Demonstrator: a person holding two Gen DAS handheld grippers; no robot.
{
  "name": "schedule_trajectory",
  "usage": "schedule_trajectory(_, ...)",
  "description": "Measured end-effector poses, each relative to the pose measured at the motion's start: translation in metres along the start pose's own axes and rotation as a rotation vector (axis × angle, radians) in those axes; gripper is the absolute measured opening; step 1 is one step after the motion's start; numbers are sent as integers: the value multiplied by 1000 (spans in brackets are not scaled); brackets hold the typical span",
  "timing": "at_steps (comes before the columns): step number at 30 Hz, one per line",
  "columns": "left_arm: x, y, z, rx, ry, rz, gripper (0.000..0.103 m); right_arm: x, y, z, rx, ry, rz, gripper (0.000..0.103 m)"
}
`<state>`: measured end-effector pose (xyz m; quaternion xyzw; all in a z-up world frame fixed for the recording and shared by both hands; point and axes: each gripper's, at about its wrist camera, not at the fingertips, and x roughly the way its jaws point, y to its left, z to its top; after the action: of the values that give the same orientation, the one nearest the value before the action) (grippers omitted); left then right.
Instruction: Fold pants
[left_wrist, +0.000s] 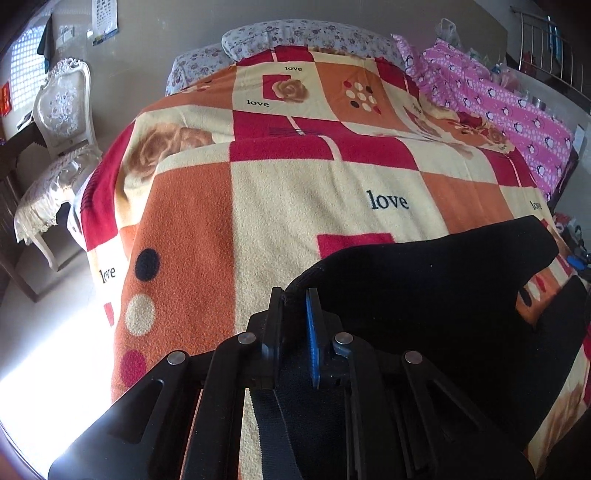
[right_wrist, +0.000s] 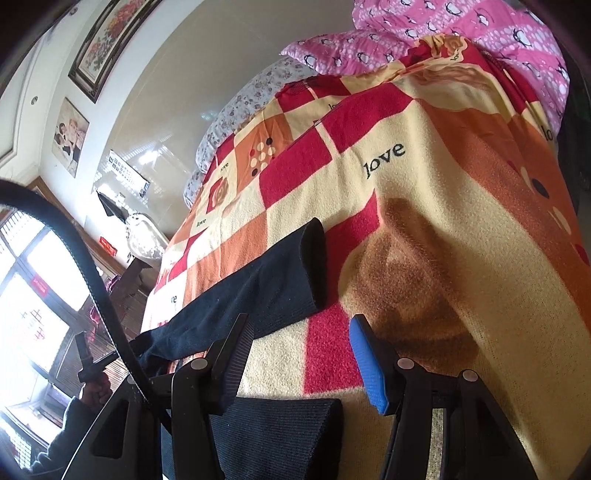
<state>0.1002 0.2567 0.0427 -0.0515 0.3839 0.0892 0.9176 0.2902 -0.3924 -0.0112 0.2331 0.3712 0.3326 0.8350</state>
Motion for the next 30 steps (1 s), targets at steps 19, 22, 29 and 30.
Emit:
schedule_trajectory(19,-26,-21,6,-47,-83,123,10,135,33,127,-64,424,-243,31)
schedule_trajectory(22,-26,-23,5,-45,-76,119,10,141,36,121,-116,438,-280,28)
schedule_trajectory(29,-27,-23,4,-58,-80,123,10,146,37,117,-141,445,-272,22)
schedule_trajectory(30,-28,-24,4,-60,-83,121,10,146,37,117,-149,434,-265,7)
